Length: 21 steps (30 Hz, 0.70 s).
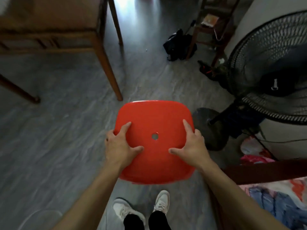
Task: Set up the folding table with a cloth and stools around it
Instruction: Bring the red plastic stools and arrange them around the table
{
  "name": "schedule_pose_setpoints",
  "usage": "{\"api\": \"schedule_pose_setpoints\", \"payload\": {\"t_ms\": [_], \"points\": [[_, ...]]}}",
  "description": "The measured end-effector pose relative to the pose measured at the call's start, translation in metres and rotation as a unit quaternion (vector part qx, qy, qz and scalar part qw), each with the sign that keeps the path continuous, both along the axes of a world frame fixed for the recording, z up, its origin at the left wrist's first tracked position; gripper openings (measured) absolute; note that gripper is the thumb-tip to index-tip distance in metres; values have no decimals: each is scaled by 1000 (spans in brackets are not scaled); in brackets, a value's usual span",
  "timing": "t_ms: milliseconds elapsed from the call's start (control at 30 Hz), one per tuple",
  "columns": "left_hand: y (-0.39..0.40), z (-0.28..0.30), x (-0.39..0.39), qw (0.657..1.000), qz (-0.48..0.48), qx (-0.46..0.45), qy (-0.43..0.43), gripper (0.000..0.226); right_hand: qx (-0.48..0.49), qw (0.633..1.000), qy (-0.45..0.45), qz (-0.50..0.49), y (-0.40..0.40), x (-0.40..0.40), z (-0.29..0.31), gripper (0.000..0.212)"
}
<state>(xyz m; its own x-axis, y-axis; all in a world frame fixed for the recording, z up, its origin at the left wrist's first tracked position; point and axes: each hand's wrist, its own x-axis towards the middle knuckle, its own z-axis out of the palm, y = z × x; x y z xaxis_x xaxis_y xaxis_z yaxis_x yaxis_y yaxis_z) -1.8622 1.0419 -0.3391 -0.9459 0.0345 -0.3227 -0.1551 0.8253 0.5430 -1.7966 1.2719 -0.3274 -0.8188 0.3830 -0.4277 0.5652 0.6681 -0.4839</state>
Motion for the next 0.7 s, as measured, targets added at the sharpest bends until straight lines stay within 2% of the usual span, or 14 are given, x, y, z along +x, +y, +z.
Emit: {"api": "schedule_pose_setpoints", "payload": {"t_ms": [300,533,700], "points": [[-138,102,19,995,83,26,58,105,39,990,28,135,-124,-35,113,126],[-242,136,34,981,180,17,72,102,43,971,49,228,-233,-73,148,131],[-326,152,53,960,264,-1,94,101,39,941,64,331,-329,-104,164,133]]}}
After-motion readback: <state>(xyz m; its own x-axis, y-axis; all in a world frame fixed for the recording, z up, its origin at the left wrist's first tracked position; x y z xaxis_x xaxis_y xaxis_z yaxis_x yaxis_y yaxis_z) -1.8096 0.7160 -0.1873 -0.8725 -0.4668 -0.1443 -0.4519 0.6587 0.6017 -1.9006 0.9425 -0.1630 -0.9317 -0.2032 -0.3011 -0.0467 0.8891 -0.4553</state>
